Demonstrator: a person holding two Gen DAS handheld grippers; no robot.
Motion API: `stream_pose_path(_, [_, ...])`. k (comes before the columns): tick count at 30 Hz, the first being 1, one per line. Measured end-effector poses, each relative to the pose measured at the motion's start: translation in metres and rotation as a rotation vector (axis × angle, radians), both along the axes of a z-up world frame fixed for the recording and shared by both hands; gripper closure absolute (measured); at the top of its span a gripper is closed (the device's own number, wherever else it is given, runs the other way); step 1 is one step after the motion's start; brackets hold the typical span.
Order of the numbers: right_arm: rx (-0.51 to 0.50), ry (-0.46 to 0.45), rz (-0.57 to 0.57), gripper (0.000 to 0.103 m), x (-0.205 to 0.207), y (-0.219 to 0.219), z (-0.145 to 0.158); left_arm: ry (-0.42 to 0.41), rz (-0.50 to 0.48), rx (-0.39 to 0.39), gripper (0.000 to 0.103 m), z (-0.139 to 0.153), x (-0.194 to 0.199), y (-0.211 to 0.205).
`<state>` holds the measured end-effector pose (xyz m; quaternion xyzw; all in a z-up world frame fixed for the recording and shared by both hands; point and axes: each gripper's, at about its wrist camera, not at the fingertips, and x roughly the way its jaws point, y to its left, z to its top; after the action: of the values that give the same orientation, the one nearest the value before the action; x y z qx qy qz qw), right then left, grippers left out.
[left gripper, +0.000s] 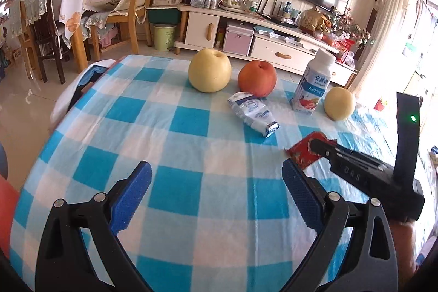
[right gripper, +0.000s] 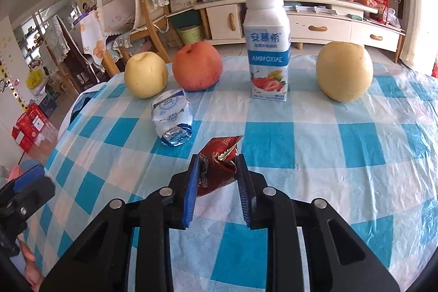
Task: Collect trash
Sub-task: 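Grasp the white-blue milk packet with the left gripper while the right grasps the red wrapper, then lift the red wrapper with the right gripper while the left holds the milk packet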
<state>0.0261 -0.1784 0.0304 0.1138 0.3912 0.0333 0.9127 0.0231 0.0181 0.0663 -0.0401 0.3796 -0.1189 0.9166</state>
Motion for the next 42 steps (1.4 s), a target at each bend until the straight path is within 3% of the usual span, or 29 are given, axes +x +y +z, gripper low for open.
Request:
stream_pose_path(5, [0.041,-0.037,-0.044,0.09,-0.007,-0.025,0.012,0.009,0.003,0.015,0.006,-0.009,0.042,-0.044])
stream_pose_path(12, [0.093,-0.039,-0.068,0.09,-0.009,-0.041,0.012,0.095,0.025,0.052,0.006,-0.041,0.094,-0.092])
stream_pose_path(20, [0.132,-0.044,-0.074,0.09,-0.011,-0.047,0.013,0.165,0.077,0.098,0.009,-0.064,0.124,-0.107])
stream_pose_path(25, [0.129,-0.046,-0.063,0.09,-0.011,-0.043,0.013,0.14,0.08,0.162,0.038,-0.062,0.128,-0.111])
stream_pose_path(30, [0.138,-0.046,-0.065,0.09,-0.01,-0.043,0.012,0.134,0.066,0.149,0.041,-0.061,0.127,-0.106])
stream_pose_path(32, [0.144,-0.047,-0.064,0.09,-0.01,-0.043,0.011,0.123,0.067,0.161,0.057,-0.061,0.122,-0.104])
stream_pose_path(33, [0.146,-0.047,-0.063,0.09,-0.01,-0.043,0.011,0.121,0.068,0.157,0.072,-0.06,0.119,-0.1])
stream_pose_path(36, [0.151,-0.046,-0.06,0.091,-0.011,-0.044,0.009,0.141,0.056,0.109,0.072,-0.059,0.112,-0.089])
stream_pose_path(42, [0.148,-0.044,-0.047,0.092,-0.015,-0.042,0.011,0.149,0.01,0.108,0.072,-0.059,0.088,-0.082])
